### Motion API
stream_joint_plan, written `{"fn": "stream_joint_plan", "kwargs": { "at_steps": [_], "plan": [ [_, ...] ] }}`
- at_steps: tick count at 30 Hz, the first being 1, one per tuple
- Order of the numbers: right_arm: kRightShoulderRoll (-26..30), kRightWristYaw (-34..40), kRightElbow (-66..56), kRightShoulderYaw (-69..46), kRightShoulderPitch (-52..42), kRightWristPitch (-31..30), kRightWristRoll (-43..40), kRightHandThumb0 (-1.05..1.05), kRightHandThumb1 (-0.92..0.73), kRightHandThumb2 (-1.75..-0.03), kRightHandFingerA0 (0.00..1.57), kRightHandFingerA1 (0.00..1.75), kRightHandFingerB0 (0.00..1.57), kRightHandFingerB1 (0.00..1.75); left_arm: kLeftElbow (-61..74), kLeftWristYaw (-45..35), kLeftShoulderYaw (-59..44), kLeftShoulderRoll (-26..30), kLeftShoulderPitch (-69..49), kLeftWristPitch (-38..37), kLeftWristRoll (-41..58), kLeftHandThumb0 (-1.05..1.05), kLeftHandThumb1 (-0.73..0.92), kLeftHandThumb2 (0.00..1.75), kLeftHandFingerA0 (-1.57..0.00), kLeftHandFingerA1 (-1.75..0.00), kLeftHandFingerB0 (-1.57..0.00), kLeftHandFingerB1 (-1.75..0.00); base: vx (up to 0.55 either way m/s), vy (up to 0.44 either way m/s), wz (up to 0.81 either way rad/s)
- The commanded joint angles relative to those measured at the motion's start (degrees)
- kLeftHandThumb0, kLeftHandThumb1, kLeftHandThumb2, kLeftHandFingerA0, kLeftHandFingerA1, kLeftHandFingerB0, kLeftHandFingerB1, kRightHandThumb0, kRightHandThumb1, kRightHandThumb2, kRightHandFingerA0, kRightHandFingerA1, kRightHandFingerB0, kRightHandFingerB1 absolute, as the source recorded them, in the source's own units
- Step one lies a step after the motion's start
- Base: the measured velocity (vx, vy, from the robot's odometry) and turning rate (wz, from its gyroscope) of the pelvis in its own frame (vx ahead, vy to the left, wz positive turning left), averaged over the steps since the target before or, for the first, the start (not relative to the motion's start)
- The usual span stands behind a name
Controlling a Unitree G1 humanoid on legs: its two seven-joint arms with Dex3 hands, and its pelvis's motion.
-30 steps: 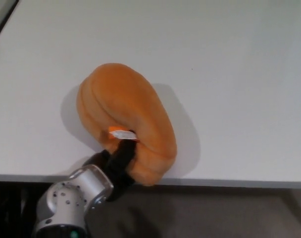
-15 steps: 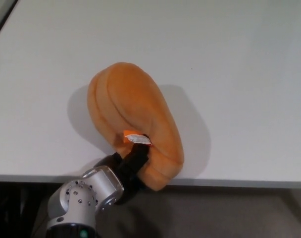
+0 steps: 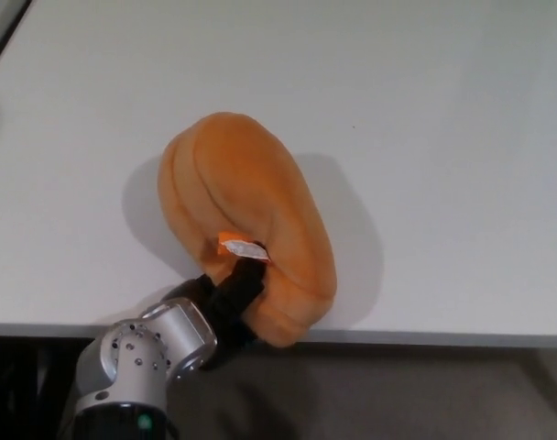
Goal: A soft plate is kept in the center of the table close to the robot and the robot uses its left hand to pick up the plate, turns it upside down and places it back on the table
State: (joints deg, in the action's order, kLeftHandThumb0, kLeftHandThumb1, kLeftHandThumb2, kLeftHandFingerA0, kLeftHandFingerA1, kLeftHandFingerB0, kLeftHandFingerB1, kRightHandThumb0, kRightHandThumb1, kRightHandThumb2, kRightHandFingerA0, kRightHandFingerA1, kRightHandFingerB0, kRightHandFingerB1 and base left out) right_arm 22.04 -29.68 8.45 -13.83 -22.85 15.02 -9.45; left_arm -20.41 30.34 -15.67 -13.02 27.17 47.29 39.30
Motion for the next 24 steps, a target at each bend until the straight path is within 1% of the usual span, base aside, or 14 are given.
{"fn": "stream_joint_plan", "kwargs": {
  "at_steps": [1,2,7,8,9,10,13,16,17,19,20,22,23,24],
  "plan": [
    [-0.29,0.65,-0.65,-0.35,-0.97,0.15,-0.49,-0.83,-0.73,-1.08,0.46,0.56,0.25,0.49,0.01,-0.22,0.21,1.48,-1.09,0.22,-3.88,-0.45,0.51,0.91,-1.32,-1.49,-0.83,-1.23,0.00,0.000,0.00],
    [-0.18,0.57,-0.81,-0.45,-1.02,-0.07,-0.62,-0.82,-0.87,-0.67,0.51,0.43,0.29,0.35,0.91,-0.81,0.73,1.66,-1.82,-0.76,-4.51,-0.46,0.51,0.91,-1.33,-1.49,-0.77,-1.20,0.00,0.000,0.00],
    [0.20,0.24,0.01,-0.69,-1.01,0.84,-0.51,-0.88,-0.73,-0.86,0.48,0.49,0.25,0.41,4.02,-2.88,-1.41,1.86,-5.31,-6.96,-4.82,-0.47,0.48,0.88,-1.29,-1.48,-0.84,-1.25,0.00,0.000,0.00],
    [0.17,0.29,-0.09,-0.77,-0.96,0.64,-0.62,-0.81,-0.88,-0.68,0.52,0.43,0.30,0.34,3.81,-3.33,-1.57,2.55,-5.30,-7.04,-5.25,-0.48,0.48,0.89,-1.27,-1.46,-0.91,-1.27,0.00,0.000,0.00],
    [0.03,0.38,-0.34,-0.75,-1.09,0.37,-0.72,-0.81,-0.88,-0.67,0.52,0.43,0.30,0.34,3.77,-3.79,-1.53,3.11,-5.36,-7.01,-5.61,-0.41,0.70,0.62,-0.95,-1.75,-0.72,-1.63,0.00,0.000,0.00],
    [-0.19,0.51,-0.58,-0.69,-1.24,0.11,-0.79,-0.81,-0.88,-0.67,0.52,0.43,0.30,0.34,3.73,-4.38,-1.46,3.66,-5.42,-7.03,-5.86,-0.41,0.70,0.62,-0.95,-1.75,-0.72,-1.63,0.00,0.000,0.00],
    [-0.05,0.78,-1.05,-0.58,-1.40,0.10,-0.31,-0.88,-0.72,-0.85,0.48,0.50,0.26,0.42,5.11,-6.48,-1.86,5.16,-5.45,-5.63,-4.55,-0.54,0.72,0.61,-0.80,-1.62,-0.61,-1.40,0.00,0.000,0.00],
    [-0.04,0.56,-0.72,-0.51,-1.44,0.35,-0.36,-0.82,-0.88,-0.67,0.52,0.44,0.30,0.35,5.98,-9.56,-0.43,7.22,-5.86,-4.11,-4.58,-0.63,0.75,0.62,-0.66,-1.53,-0.54,-1.35,0.00,0.000,0.00],
    [-0.24,0.75,-0.34,-0.32,-1.00,0.29,-0.26,-0.82,-0.88,-0.67,0.52,0.43,0.31,0.35,6.39,-9.79,-0.84,7.48,-5.79,-4.29,-4.20,-0.75,0.59,0.98,-0.69,-1.21,-0.66,-1.15,0.00,0.000,0.00],
    [-0.40,0.64,-0.22,-0.14,-0.91,0.35,-0.33,-0.89,-0.72,-0.85,0.48,0.49,0.26,0.41,6.91,-10.14,-1.60,7.24,-5.87,-5.04,-3.57,-0.67,0.72,0.64,-0.47,-1.40,-0.43,-1.10,0.00,0.000,0.00],
    [-0.37,0.73,-0.26,-0.22,-0.99,0.82,-0.17,-0.82,-0.88,-0.67,0.51,0.44,0.30,0.35,7.50,-11.65,0.25,8.46,-5.91,-4.65,-4.99,-0.78,0.77,0.63,-0.36,-0.81,-0.38,-0.45,0.00,0.000,0.00],
    [-0.31,1.02,-0.54,-0.37,-1.23,0.93,0.12,-0.82,-0.89,-0.67,0.51,0.44,0.30,0.35,8.45,-13.82,2.65,10.05,-6.08,-4.33,-6.40,-0.82,0.80,0.64,-0.26,-0.53,-0.27,-0.37,0.00,0.000,0.00],
    [-0.21,0.83,-0.09,-0.46,-0.95,1.11,-0.04,-0.84,-0.88,-0.67,0.50,0.44,0.30,0.35,9.10,-16.33,3.94,11.62,-6.00,-3.91,-6.40,-0.99,0.74,1.09,-0.01,-0.16,-0.09,-0.13,0.00,0.000,0.00],
    [-0.22,0.81,0.03,-0.53,-0.82,1.10,-0.18,-0.83,-0.88,-0.67,0.51,0.44,0.31,0.35,9.50,-17.52,4.84,12.63,-5.87,-3.58,-6.46,-1.04,0.77,1.12,0.00,-0.11,0.00,0.00,0.00,0.000,0.00]
  ]
}}
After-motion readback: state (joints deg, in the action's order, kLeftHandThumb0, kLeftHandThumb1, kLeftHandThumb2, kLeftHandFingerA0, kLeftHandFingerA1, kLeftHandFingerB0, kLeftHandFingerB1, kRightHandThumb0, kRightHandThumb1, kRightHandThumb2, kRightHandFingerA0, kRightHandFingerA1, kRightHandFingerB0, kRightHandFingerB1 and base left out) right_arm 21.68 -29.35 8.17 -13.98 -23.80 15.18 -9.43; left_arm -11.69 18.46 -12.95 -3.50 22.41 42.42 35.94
